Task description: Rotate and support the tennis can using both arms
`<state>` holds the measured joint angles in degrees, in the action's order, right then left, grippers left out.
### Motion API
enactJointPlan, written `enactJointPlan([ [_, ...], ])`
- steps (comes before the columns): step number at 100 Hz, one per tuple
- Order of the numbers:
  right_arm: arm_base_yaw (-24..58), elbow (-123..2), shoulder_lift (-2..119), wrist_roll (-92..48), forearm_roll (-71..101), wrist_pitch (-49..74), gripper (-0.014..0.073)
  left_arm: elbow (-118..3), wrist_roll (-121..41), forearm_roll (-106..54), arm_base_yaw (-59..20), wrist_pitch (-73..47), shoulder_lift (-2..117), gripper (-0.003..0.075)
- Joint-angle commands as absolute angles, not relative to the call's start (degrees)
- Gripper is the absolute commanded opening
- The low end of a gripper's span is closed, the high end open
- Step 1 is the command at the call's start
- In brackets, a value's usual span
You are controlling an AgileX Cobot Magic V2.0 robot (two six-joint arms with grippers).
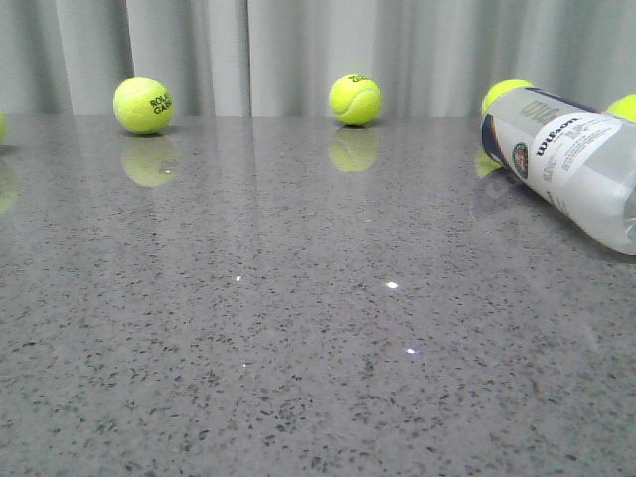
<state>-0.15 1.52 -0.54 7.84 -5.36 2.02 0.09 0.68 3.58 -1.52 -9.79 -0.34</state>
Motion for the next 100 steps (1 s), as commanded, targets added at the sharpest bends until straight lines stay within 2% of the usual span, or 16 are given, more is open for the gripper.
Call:
enactJointPlan([
  [1,-0.5,1.7,-1.6,7.5,-5.5,-2.2,-0.0060,2.6,1.3,3.1,-1.3,-5.3,-2.2,-0.0019],
  [34,-0.5,1.3,-1.6,7.5,-5.5,-2.2,-0.0060,2.6,1.3,3.1,-1.3,-5.3,-2.2,-0.0019],
  [51,-0.5,-4.1,-1.1,7.5,-5.5,1.9,-0.0060,2.6,1.3,3.1,-1.3,-5.3,-2.2,-0.0019],
  [73,-0.5,-17.6,4.9,7.5,-5.5,17.5,-0.0060,2.6,1.3,3.1,-1.3,-5.3,-2.2,-0.0019],
  [100,-0.5,-35.5,22.1,7.5,-5.5,37.5,-0.0060,2.6,1.3,3.1,-1.3,-5.3,-2.2,-0.0019],
])
